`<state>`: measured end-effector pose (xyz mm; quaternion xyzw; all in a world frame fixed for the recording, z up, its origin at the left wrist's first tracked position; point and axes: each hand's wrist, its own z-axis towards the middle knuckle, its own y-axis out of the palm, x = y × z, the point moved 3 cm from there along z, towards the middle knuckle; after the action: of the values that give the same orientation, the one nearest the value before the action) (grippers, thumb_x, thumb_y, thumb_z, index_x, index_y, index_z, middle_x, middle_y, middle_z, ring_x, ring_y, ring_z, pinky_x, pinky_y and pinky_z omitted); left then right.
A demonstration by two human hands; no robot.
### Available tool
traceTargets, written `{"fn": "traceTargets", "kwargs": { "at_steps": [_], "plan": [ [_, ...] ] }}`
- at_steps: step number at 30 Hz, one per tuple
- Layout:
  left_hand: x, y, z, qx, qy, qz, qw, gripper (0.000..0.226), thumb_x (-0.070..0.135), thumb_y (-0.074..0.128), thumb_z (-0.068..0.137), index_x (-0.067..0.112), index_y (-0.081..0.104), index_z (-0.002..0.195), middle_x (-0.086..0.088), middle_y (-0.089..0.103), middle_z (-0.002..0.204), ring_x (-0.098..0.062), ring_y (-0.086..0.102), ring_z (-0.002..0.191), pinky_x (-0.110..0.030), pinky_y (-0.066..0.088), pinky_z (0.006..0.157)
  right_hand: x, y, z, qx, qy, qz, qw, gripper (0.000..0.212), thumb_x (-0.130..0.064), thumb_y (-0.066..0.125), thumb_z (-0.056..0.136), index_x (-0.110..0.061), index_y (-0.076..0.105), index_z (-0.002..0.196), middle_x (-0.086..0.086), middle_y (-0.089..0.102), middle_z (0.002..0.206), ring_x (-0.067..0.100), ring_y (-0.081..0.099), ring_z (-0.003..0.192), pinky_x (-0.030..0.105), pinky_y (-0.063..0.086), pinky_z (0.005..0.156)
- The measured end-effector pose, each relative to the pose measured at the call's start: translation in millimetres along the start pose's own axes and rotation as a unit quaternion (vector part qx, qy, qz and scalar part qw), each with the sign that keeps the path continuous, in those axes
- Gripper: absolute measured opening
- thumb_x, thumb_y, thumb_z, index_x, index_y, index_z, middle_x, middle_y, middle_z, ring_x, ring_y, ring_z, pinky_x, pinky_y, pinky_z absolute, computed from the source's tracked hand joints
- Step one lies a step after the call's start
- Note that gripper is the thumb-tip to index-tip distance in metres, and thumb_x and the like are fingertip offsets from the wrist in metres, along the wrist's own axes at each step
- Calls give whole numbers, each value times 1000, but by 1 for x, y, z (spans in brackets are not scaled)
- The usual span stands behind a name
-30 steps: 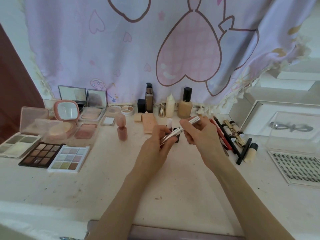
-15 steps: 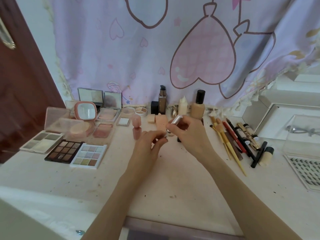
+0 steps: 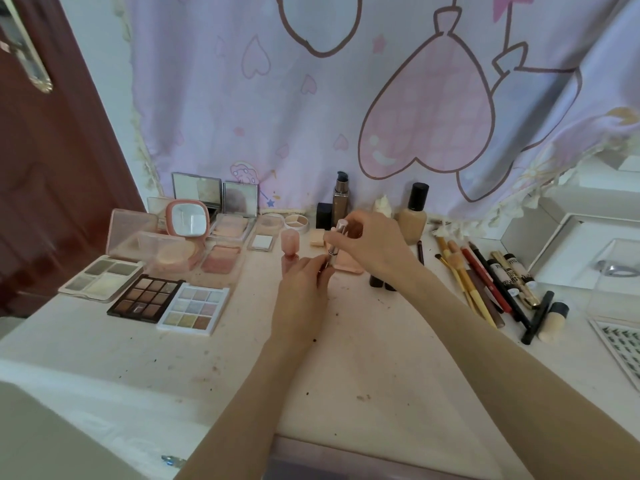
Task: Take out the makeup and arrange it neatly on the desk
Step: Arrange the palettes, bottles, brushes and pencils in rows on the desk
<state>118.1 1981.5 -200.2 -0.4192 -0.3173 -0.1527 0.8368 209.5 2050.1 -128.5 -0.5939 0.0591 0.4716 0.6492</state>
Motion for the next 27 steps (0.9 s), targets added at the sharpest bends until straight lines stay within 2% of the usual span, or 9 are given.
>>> {"fn": "traceTargets", "kwargs": {
  "at_steps": [3,6,8,10,13,18,22,25,27],
  "plan": [
    [-1,0,-1,9,-24,-2,1000,21,22,53,93,14,63,110,8,51,86,-10,49,83,-19,37,78,-5,-1,5,-11,-5,-25,1000,30,-31,62,85,-2,63,90,8,63,84,24,59,81,34,47,75],
    [-1,-1,0,13,-35,-6,999,18,20,55,92,14,64,106,8,51,84,-8,46,77,-14,32,69,-9,-2,8,-45,-24,-20,998,22,-23,61,87,-2,65,93,11,66,92,24,59,88,31,45,79],
    [-2,-2,-1,13,-42,-16,999,14,19,54,91,14,64,100,7,51,81,-10,46,73,-17,33,66,-11,-3,8,-71,-34,12,997,17,-15,58,89,-7,66,101,4,66,99,17,60,91,20,45,79],
    [-3,-2,-2,17,-48,-23,998,12,18,54,91,13,63,96,6,51,78,-11,46,71,-19,33,64,-14,-5,8,-83,-45,31,995,26,-10,54,91,-13,61,116,-5,60,101,4,55,87,0,39,71],
    [-4,-2,-3,24,-48,-28,998,12,17,55,91,11,64,95,5,51,77,-13,46,71,-17,28,62,-14,-8,8,-76,-62,38,994,35,-6,51,91,-15,55,125,-9,53,102,1,50,87,-8,33,68],
    [-6,-1,-2,22,-59,-41,997,10,18,55,90,13,64,92,3,54,78,-13,49,71,-17,29,61,-12,-8,6,-30,-50,93,994,38,-4,54,88,-12,54,125,0,60,105,4,53,83,-4,37,69],
    [-8,0,-3,21,-69,-54,996,10,17,55,89,16,65,93,3,58,81,-12,52,72,-15,31,63,-3,-2,-6,25,-9,108,994,39,-14,59,89,-15,51,127,-9,58,95,-2,53,78,3,42,70],
    [-9,1,-3,10,-72,-57,996,13,14,54,87,18,65,94,4,60,82,-13,53,73,-15,31,62,11,13,-18,26,38,63,997,29,-19,60,88,-12,61,115,0,64,96,8,54,83,17,41,78],
    [-9,1,-3,6,-77,-49,996,17,14,52,87,21,66,95,6,60,80,-14,52,73,-17,30,60,17,23,-22,15,55,55,997,23,-21,63,86,-12,67,106,2,66,98,8,54,84,17,39,79]
  ]
}}
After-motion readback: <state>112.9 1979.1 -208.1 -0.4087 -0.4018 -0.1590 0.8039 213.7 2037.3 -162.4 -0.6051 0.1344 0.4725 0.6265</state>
